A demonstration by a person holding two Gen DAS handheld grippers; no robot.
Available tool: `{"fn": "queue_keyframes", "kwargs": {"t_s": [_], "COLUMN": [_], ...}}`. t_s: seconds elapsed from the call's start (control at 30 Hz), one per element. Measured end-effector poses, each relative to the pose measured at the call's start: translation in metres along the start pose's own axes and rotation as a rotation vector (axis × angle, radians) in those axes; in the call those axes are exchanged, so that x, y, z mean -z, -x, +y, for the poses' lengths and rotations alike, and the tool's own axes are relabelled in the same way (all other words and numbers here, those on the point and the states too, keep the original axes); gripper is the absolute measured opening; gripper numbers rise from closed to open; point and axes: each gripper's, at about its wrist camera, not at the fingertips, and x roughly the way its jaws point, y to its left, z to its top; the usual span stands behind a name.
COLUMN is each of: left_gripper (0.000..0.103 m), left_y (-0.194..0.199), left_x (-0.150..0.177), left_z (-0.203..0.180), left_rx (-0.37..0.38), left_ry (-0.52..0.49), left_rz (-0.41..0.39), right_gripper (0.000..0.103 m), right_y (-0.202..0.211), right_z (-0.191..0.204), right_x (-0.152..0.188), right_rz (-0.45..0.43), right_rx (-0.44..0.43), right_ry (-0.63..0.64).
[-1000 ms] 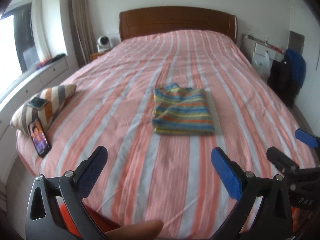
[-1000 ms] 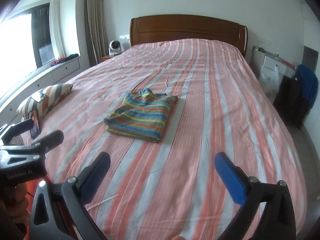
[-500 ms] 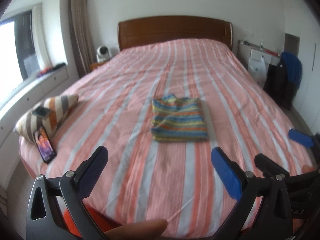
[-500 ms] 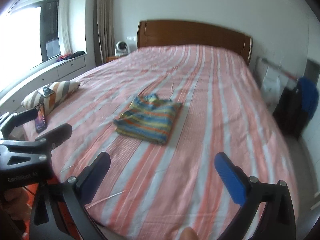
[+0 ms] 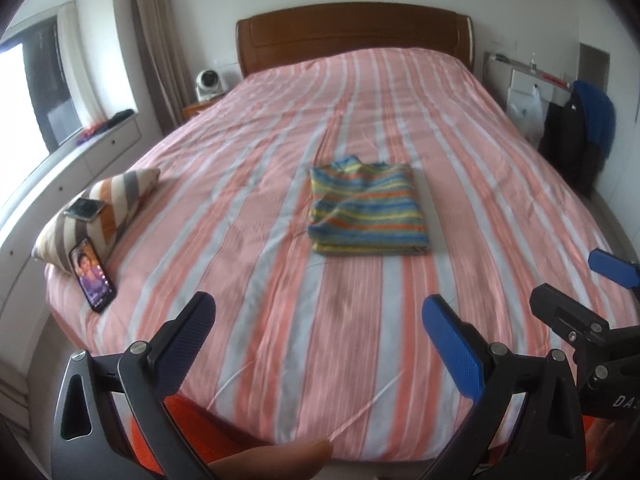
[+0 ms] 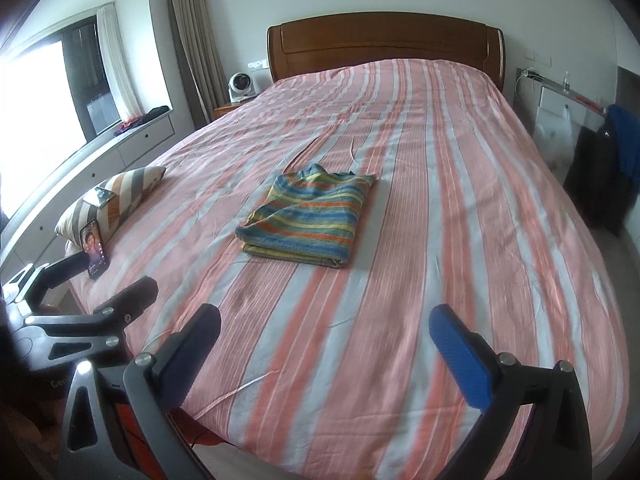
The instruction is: Fold small clothes
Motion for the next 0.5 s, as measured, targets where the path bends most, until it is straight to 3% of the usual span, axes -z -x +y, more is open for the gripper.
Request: {"fn": "queue_keyframes", "kwargs": {"t_s": [0.5], "left_gripper": [0.103], "left_y": [0.001], "left_x": [-0.001], "left_z": [0.004], "left_rx": [-0.017], "left_ry": [0.004], "left_rz": [-0.019], "right_gripper": [0.102], "right_y": [0.006], "right_z": [0.014], "right_x": [-0.001], "right_rz": [-0.023], "right_rx": [0.053], "right_ry": [0.064]}}
